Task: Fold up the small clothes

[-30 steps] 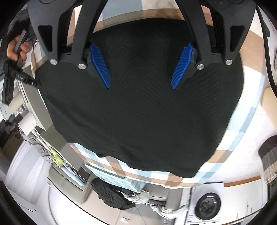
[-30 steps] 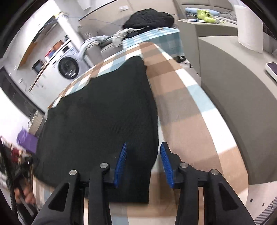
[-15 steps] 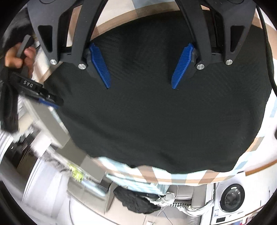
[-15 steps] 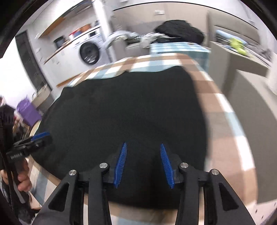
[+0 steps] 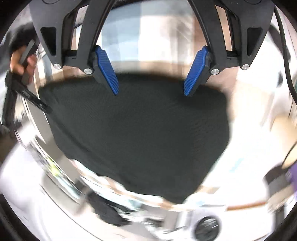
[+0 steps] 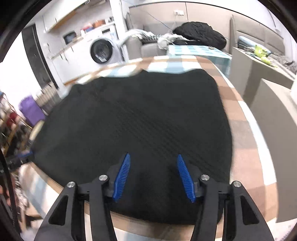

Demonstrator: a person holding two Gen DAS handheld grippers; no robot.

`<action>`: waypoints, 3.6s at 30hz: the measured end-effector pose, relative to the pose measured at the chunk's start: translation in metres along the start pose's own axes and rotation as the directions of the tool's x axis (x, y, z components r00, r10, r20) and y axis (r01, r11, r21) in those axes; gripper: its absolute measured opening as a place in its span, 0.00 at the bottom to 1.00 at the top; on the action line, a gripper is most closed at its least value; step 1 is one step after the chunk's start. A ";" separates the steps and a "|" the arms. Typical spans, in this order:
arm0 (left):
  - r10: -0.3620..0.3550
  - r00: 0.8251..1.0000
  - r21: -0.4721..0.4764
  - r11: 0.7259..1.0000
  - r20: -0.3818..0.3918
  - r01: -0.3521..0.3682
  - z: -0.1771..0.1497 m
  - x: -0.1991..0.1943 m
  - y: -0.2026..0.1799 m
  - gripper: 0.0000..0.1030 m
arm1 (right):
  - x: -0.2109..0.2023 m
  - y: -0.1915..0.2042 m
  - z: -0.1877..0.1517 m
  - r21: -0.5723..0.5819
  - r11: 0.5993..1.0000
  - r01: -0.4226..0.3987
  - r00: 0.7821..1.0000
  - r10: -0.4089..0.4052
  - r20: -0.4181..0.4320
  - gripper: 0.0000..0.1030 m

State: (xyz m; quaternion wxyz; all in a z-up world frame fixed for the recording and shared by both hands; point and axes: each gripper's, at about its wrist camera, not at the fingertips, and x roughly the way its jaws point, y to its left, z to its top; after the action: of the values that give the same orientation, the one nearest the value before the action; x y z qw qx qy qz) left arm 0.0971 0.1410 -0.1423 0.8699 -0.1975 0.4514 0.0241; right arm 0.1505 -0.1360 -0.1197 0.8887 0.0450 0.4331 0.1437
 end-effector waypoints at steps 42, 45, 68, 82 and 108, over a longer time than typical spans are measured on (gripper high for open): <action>-0.163 0.950 0.475 0.880 0.264 0.019 0.051 0.028 -0.195 0.17 | -0.005 0.003 -0.005 0.069 0.998 0.003 1.000 -0.004 0.018 0.60; -0.276 0.959 0.548 0.814 0.071 0.193 0.030 0.052 -0.222 0.20 | -0.015 -0.015 -0.008 0.118 0.992 0.041 0.999 -0.044 0.026 0.60; -0.337 0.936 0.455 0.821 -0.101 0.345 0.001 0.058 -0.166 0.65 | -0.015 -0.007 0.030 0.155 0.974 -0.163 0.987 0.160 0.029 0.60; -0.410 0.908 0.368 0.834 -0.085 0.411 0.019 0.029 -0.113 0.65 | 0.009 0.022 -0.008 0.095 0.934 -0.344 0.917 0.356 -0.180 0.58; -0.288 0.956 0.335 0.897 -0.054 0.289 0.054 0.050 -0.106 0.65 | 0.014 0.005 0.039 0.159 0.978 -0.132 0.991 0.135 -0.007 0.05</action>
State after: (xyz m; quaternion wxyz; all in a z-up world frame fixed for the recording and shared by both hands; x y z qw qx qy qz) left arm 0.1915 0.0566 -0.1200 0.8840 -0.1095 0.4159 -0.1833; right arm 0.1880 -0.1256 -0.1052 0.8668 0.1430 0.4470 0.1685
